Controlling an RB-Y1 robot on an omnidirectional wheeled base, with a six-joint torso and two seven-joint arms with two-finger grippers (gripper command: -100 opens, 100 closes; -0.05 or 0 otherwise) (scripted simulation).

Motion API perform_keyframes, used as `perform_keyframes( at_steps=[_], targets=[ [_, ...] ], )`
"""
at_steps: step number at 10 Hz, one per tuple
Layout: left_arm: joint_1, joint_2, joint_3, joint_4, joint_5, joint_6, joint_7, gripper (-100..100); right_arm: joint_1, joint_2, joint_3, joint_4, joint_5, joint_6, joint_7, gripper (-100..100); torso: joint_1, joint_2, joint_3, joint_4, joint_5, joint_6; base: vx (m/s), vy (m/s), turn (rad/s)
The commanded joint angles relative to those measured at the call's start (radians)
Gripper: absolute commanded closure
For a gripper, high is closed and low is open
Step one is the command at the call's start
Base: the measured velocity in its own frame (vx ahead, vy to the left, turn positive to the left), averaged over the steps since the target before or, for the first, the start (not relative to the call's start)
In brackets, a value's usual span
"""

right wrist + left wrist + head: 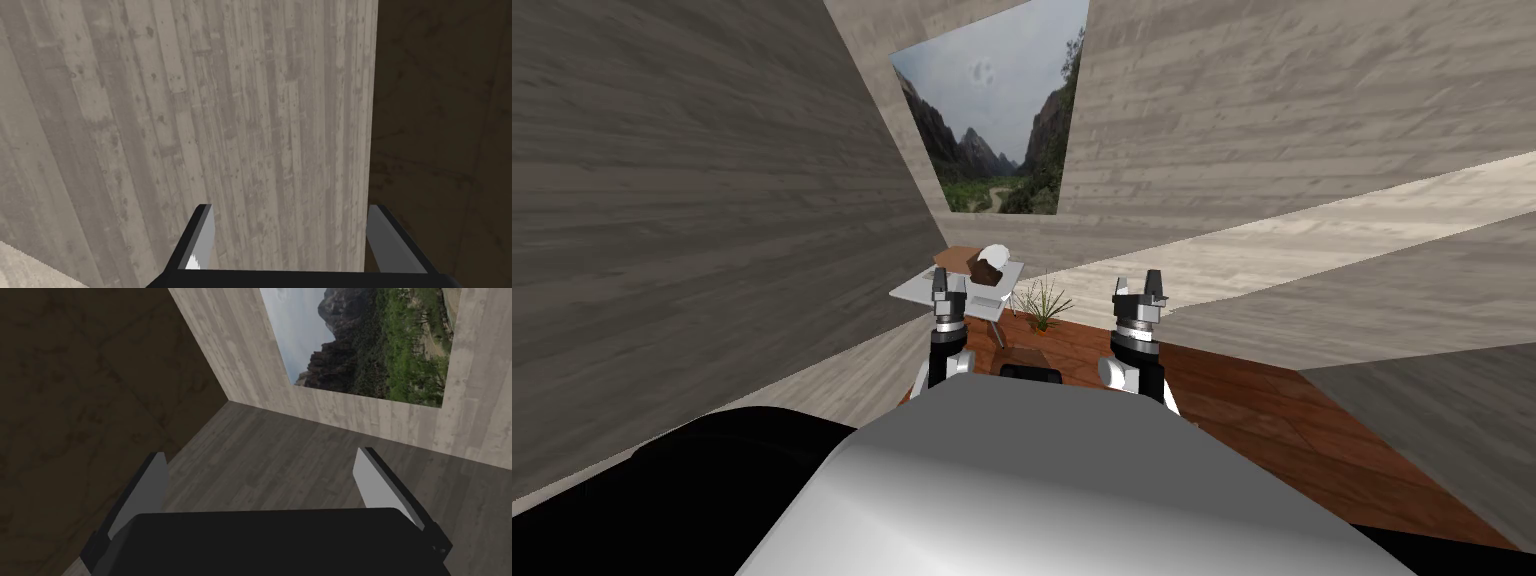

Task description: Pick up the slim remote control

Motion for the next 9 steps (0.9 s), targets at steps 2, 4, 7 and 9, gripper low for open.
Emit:
perform_keyframes(
  at_steps=[2, 4, 7, 9],
  targets=[
    [0.026, 0.076, 0.008, 0.030, 0.003, -0.006, 0.028, -100, 0.000, 0.000, 0.000, 0.000, 0.000, 0.000, 0.000, 0, 0.000, 0.001, 0.001, 0.000, 0.000, 0.000, -0.040, -0.018, -0.096],
    [0.041, 0.121, 0.012, 0.049, 0.004, -0.011, 0.047, -100, 0.000, 0.000, 0.000, 0.000, 0.000, 0.000, 0.000, 0, -0.001, 0.003, 0.002, 0.001, 0.000, 0.000, -0.047, -0.028, -0.075],
    [0.080, 0.201, 0.022, 0.101, 0.007, -0.021, 0.097, -100, 0.000, 0.000, 0.000, 0.000, 0.000, 0.000, 0.000, 0, -0.004, 0.005, 0.003, 0.001, -0.001, 0.000, -0.069, -0.056, -0.142],
    [0.103, 0.243, 0.027, 0.134, 0.009, -0.028, 0.128, -100, 0.000, 0.000, 0.000, 0.000, 0.000, 0.000, 0.000, 0, -0.003, 0.004, 0.002, 0.001, -0.001, 0.000, -0.040, -0.042, -0.106]
  ],
)
